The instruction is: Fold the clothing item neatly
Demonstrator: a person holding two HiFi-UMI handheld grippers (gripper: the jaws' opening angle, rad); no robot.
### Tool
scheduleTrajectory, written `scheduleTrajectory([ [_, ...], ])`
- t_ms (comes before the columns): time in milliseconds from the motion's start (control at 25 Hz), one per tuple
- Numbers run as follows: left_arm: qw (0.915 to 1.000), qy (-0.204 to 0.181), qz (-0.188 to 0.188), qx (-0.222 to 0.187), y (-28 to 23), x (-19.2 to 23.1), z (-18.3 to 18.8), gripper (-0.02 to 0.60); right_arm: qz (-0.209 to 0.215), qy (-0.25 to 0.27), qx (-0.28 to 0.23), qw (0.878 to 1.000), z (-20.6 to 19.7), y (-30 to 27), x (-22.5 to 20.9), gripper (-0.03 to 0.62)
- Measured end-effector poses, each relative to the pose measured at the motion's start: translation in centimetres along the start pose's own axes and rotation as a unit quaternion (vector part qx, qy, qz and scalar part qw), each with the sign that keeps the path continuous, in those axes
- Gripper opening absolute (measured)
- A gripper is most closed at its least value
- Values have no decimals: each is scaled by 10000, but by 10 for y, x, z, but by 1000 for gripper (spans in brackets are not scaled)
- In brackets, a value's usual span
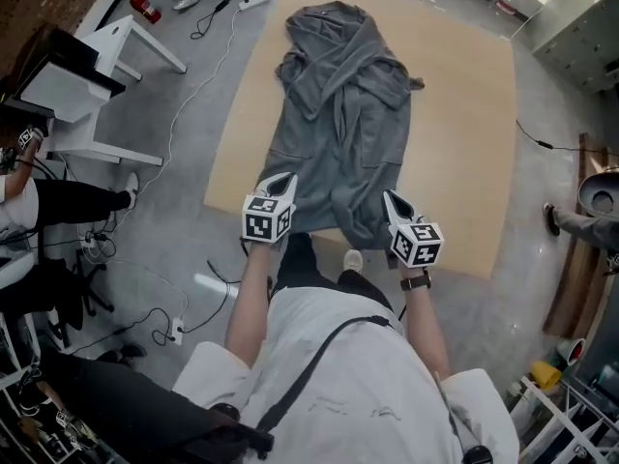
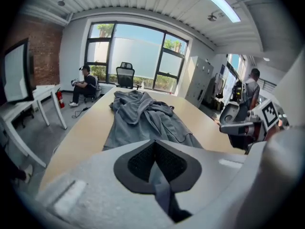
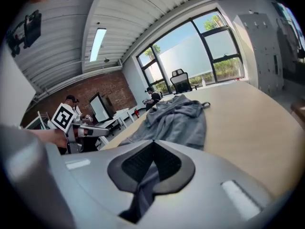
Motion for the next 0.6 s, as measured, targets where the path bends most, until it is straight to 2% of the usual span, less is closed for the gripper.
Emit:
scheduleTrajectory([
  [120,9978,549,378,-44,31,14,-25,2,-174,-546,74,9983,-28,31,-11,2],
  [200,9958,552,724,141,45,32,-37,10,-319,-548,139,9979,-40,42,-13,3],
  [320,9911,533,1047,625,52,60,-59,79,-586,-256,393,9972,-57,42,-23,33],
  [400,9874,491,1123,1005,52,77,-76,143,-743,-217,602,9952,-71,36,-30,78],
  [480,9841,382,1097,1342,46,90,-93,190,-833,-261,837,9927,-87,31,-35,150],
  [520,9827,389,1052,1472,41,96,-103,212,-848,-252,970,9913,-95,27,-37,207],
  [600,9794,571,944,1692,28,105,-124,244,-840,-158,1259,9884,-108,15,-41,257],
])
Point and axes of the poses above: the fingertips, and each gripper's own axes: y backward along the fingers, x to its left, z out of its top, the point moved 6 cm from there along y, backward along the fingers, and after that the axes turned 6 degrees about -x, right-handed, at the moved point
